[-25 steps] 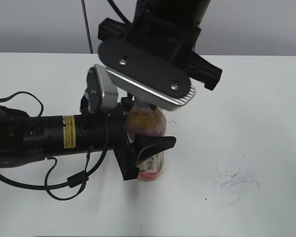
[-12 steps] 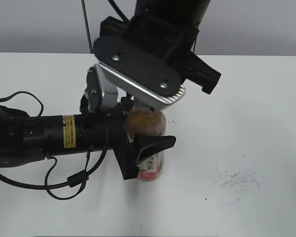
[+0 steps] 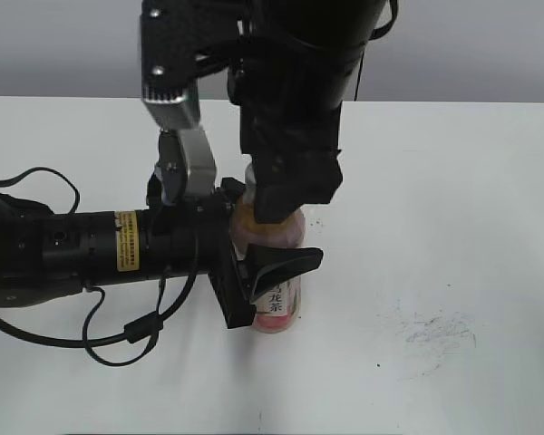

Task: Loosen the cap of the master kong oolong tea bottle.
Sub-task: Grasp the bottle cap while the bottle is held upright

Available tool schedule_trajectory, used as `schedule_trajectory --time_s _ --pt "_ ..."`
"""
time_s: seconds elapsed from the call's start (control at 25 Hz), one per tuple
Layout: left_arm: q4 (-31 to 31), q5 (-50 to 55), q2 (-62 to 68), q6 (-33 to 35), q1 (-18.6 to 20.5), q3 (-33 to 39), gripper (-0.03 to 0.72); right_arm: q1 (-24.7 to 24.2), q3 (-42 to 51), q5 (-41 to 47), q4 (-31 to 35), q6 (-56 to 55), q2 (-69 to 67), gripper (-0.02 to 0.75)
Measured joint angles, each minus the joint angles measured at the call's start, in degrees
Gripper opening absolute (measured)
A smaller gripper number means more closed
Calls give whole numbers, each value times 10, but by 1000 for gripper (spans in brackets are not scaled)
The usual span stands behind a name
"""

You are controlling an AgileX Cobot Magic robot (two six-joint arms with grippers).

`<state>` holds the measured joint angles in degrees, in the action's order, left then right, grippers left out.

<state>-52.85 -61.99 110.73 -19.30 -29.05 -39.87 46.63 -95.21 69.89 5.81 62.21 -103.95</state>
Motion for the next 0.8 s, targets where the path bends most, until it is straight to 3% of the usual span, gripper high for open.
schedule_trajectory --time_s 0.52,0.8 --pt "3 0 0 -1 0 0 447 0 0 0 -1 -489 -1 546" --pt "4 0 0 -1 0 0 447 0 0 0 -26 -632 -1 491"
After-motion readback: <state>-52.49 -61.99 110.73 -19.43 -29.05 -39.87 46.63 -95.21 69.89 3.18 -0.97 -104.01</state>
